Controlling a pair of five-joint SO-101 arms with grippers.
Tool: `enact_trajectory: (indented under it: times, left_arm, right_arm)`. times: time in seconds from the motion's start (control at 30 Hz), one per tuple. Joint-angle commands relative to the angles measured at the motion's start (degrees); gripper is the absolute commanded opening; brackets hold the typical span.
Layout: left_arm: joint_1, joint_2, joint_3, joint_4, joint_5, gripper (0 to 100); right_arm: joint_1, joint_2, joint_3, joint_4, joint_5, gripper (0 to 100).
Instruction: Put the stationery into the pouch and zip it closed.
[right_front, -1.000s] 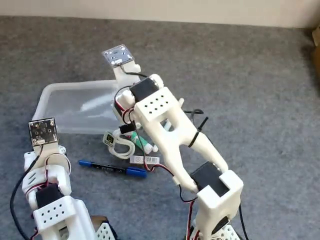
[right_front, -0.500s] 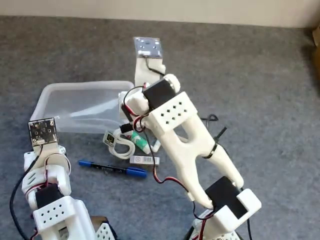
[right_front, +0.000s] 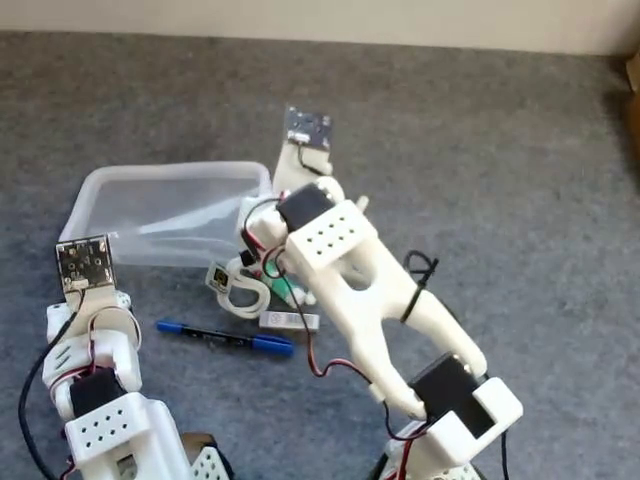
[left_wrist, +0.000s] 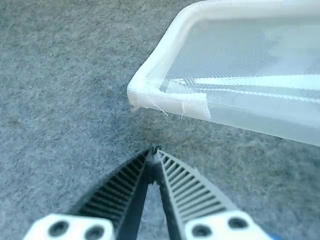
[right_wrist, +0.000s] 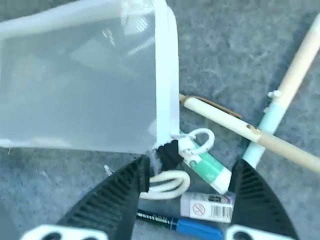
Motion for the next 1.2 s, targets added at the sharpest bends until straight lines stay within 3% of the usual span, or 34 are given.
enact_trajectory:
  times: [0.0,0.17,0.4,0.53,0.73,1.17]
  left_arm:
    - [-0.75,-0.84,-0.31,-1.58,0.44,3]
    - [-0.75,-0.84,-0.4,-1.58,0.44,3]
    - [-0.92,-0.84,-0.31,-1.58,0.44,3]
    - [-0.84,-0.84,-0.31,-1.58,0.44,3]
    - [-0.75,-0.84,-0.22,-1.58,0.44,3]
    - [-0.66,-0.84,-0.22,-1.58,0.44,3]
  right_arm:
    - [-1.63,-3.47,2.07,-6.37,-3.08,24.9]
    - [-4.62,0.66,6.64,-12.0,-3.87,24.9]
    - [-4.0,6.9,3.91,-11.56,-3.52,24.4]
    - [-3.91,6.81,3.47,-8.66,-2.46,15.6]
    - [-3.82,6.02,3.38,-7.08,8.44,0.2]
    - [-4.26,-13.67,13.32,-5.93,28.75,0.5]
